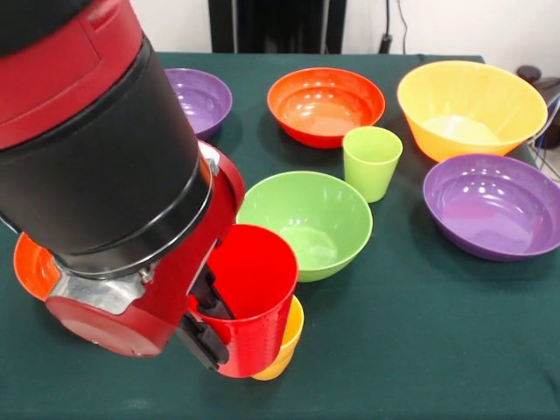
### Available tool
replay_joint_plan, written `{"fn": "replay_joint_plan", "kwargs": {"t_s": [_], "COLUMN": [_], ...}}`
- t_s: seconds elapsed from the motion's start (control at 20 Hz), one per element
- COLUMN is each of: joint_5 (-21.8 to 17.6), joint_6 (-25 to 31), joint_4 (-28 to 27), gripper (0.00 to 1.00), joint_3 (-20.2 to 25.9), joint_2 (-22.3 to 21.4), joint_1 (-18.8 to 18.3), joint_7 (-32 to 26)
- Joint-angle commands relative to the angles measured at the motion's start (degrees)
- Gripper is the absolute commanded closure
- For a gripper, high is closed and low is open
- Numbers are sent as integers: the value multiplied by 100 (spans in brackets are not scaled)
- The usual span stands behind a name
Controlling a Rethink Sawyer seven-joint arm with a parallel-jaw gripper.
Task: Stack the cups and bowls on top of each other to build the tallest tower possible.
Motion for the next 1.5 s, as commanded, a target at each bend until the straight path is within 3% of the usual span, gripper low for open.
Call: {"fn": "replay_joint_plan", "kwargs": {"t_s": [0.05,0.25,0.6,1.5], "joint_5": [1250,1993,2955,4493], "joint_6": [215,336,290,213], "joint_4": [789,1461,1752,1818], "gripper": [100,100,100,100], "joint_3": [-1785,-2396,-3260,-4835], "joint_2": [-264,-80,-173,-564], "joint_1": [-224,-565,-677,-474], "joint_7": [1267,1651,2173,2955]}}
